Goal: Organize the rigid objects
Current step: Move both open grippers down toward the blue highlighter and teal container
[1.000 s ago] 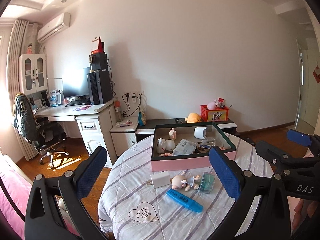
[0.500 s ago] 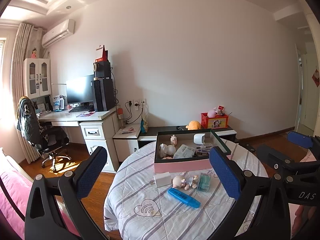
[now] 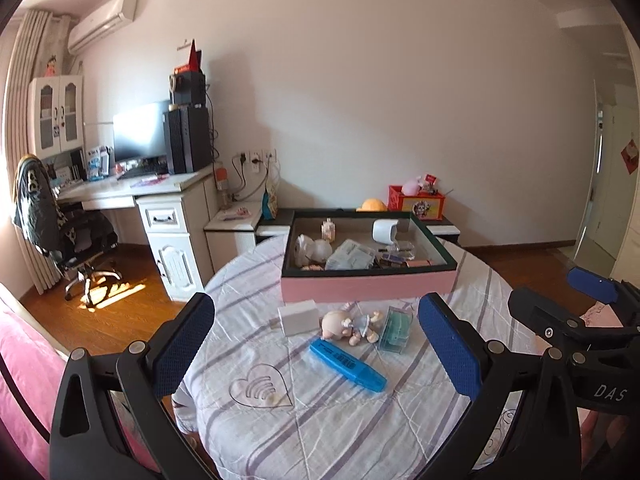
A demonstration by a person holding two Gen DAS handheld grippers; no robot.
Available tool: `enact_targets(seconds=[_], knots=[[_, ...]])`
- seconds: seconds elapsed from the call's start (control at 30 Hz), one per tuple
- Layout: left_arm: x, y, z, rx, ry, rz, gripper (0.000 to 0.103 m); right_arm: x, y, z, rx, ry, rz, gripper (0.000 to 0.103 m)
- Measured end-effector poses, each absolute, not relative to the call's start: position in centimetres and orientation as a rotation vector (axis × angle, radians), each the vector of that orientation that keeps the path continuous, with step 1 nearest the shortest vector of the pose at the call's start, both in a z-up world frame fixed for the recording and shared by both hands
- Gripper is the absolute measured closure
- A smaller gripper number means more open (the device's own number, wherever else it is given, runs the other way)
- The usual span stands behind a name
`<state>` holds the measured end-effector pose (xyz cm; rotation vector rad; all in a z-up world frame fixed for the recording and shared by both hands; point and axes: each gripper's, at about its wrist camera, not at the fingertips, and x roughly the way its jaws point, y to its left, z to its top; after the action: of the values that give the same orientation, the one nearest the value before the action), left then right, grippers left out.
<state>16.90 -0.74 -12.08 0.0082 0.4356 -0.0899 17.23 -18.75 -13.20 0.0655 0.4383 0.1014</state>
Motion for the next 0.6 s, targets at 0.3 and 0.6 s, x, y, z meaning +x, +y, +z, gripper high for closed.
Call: enact_targets(seconds=[0.3, 0.6], knots=[[22.8, -3.6, -19.3, -0.023, 0.674, -0.121, 0.000, 22.6, -22.0, -20.0, 0.123, 0.599, 0.064, 0.000], [27.1, -5.2, -24.0, 0.000, 0.816, -0.087, 0.000, 26.6, -23.7, -25.2, 0.164, 0.725, 0.070, 0.000]])
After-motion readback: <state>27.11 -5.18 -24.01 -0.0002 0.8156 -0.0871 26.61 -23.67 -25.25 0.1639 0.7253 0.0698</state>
